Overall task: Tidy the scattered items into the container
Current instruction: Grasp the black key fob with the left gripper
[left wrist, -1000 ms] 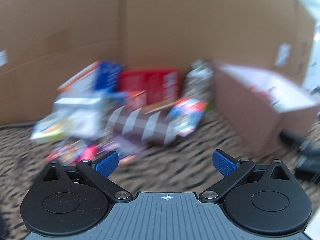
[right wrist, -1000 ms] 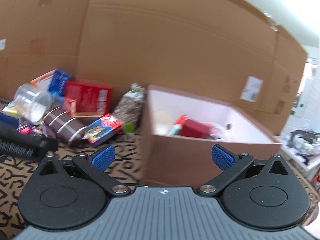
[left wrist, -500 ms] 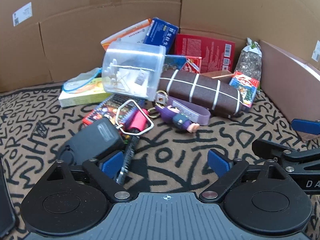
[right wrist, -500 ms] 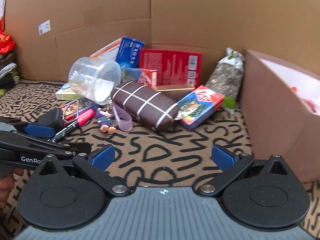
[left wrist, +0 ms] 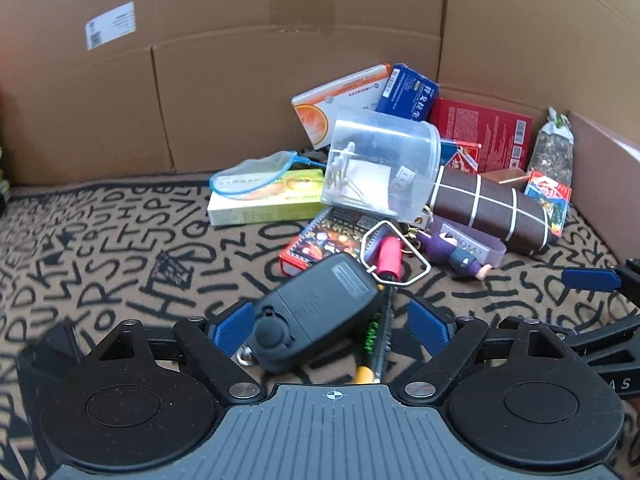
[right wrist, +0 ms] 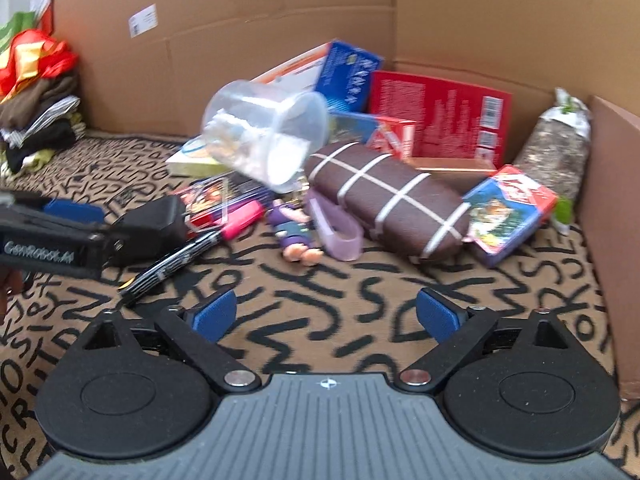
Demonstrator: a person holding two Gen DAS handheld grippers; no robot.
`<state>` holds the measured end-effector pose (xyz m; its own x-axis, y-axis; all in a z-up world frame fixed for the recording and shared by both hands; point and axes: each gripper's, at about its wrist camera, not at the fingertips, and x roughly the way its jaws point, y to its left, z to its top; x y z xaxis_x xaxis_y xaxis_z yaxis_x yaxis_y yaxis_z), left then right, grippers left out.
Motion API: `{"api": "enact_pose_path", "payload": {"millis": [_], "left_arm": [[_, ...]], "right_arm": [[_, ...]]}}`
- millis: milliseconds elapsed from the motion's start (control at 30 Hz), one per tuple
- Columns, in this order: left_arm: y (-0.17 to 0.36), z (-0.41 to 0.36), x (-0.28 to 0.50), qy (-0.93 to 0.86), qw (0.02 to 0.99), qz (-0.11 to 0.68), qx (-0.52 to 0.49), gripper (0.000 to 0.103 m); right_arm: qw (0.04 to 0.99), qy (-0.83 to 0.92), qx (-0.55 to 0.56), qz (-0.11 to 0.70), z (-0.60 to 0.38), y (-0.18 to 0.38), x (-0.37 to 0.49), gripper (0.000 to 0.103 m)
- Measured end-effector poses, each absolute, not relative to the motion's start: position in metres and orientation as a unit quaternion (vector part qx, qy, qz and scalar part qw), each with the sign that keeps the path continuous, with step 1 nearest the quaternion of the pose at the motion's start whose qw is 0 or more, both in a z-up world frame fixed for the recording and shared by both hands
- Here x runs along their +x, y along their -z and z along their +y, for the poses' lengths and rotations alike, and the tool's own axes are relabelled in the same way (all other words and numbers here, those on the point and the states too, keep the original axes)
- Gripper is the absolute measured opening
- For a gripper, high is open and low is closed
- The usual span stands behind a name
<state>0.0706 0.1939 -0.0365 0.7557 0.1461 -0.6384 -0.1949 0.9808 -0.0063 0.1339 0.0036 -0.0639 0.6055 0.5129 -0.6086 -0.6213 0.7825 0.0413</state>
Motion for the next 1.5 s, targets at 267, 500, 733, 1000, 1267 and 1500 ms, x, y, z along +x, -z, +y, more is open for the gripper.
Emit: {"api": "enact_pose_path", "payload": {"millis": [267, 500, 733, 1000, 1267, 1500], "left_arm": [[0.043, 0.219, 0.073, -0.043, 0.931, 0.361, -0.033, 0.086], [0.055, 0.239, 0.072, -0.034, 0.923, 0.379, -0.059, 0.079], [0.056, 0.244, 0.067, -0.019, 0.928, 0.366, -0.065, 0.068], [0.053, 0.252, 0.068, -0.013, 0.929, 0.359, -0.087, 0.079], [0.053, 0.250, 0.070, -0.004, 0.932, 0.354, -0.080, 0.080], [0.055, 0.244, 0.074, 0.001, 0.933, 0.354, -0.065, 0.073]], "right_arm": [[0.881, -0.336, -0.114, 0.313, 0.026, 0.065, 0.121, 0.089], [0.887, -0.334, -0.127, 0.294, 0.047, 0.058, 0.119, 0.083], [0.888, -0.333, -0.106, 0.298, 0.065, 0.051, 0.136, 0.056], [0.893, -0.327, -0.123, 0.285, 0.084, 0.045, 0.143, 0.049], [0.892, -0.332, -0.130, 0.278, 0.099, 0.042, 0.148, 0.049], [0.883, -0.335, -0.117, 0.307, 0.106, 0.049, 0.155, 0.006]]}}
